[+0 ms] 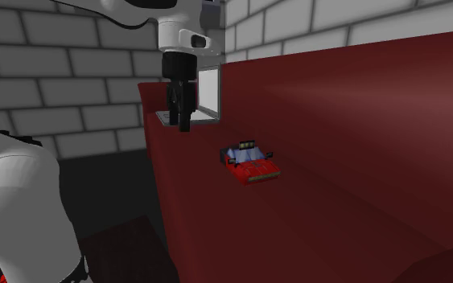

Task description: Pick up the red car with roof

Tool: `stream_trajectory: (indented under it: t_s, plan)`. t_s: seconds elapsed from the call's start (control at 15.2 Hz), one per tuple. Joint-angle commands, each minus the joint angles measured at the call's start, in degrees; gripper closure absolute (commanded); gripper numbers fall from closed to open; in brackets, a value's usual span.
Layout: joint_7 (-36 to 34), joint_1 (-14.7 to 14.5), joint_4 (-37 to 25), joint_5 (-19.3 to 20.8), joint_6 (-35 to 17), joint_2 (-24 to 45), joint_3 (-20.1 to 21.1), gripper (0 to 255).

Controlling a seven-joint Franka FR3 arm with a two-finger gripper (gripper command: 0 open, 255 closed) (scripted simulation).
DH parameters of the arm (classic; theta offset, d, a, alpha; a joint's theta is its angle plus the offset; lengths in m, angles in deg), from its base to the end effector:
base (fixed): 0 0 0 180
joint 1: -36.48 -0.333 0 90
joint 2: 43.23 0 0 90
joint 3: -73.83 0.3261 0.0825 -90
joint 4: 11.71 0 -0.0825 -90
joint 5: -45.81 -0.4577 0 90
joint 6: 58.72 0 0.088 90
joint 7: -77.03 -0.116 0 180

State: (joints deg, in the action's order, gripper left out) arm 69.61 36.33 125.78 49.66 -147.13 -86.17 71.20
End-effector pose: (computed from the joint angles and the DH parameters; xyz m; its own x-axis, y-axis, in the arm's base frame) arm 0.3756 -0.0264 0.5488 0.9822 -0.1581 -0.1019 -0.1537 -0.9869 0.0493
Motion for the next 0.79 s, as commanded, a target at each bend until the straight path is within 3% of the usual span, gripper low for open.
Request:
stream_trajectory:
  t_s: [0.0,0.4,0.73]
  plan:
    - [0.0,0.0,0.0,0.0,0.0,0.0,0.0,0]
    - [28.3,-6.8,-4.8,5.2,-8.0,9.8,-9.7,0]
    - [51.6,-12.8,-11.2,5.0,-13.6,19.5,-15.9,0]
